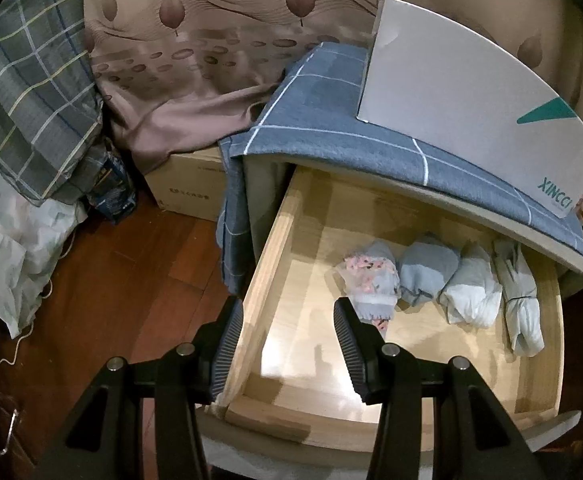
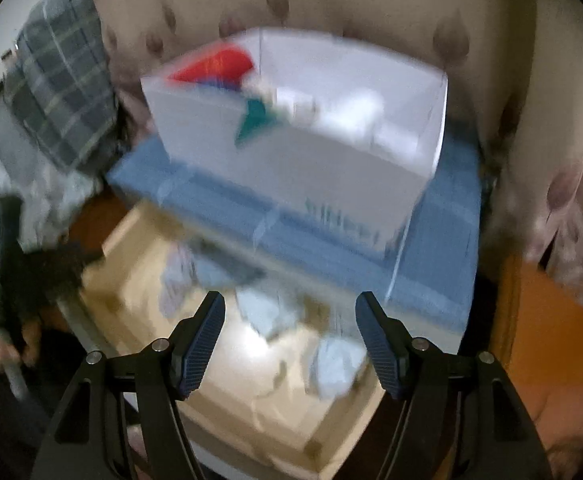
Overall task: Take underwear out of drawer
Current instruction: 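Return the right gripper into the drawer over the white knotted underwear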
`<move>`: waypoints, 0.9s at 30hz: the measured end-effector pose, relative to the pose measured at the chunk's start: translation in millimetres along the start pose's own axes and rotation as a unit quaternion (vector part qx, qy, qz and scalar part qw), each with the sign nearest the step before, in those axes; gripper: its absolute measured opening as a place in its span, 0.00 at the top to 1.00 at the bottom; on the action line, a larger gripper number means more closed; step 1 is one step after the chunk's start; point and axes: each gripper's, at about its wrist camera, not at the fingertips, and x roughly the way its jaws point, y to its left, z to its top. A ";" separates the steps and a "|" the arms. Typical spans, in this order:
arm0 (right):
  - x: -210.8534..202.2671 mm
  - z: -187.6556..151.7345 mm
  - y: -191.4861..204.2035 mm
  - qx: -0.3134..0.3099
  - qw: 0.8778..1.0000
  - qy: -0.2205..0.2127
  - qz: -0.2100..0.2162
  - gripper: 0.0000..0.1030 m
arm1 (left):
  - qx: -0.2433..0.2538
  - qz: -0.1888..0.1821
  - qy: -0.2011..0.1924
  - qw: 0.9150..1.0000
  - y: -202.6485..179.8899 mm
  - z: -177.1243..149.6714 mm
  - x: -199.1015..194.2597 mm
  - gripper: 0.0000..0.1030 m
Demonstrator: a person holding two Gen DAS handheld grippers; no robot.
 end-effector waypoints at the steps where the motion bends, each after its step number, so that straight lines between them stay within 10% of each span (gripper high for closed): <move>1: 9.2 -9.3 -2.1 0.003 1.000 0.012 0.000 0.39 | -0.001 0.001 0.000 1.000 0.2 0.0 -0.2 0.53; 27: 173.3 -54.2 -22.0 -0.077 0.977 0.128 -0.152 0.38 | 0.006 0.002 0.008 1.000 -0.2 -1.7 5.3 0.53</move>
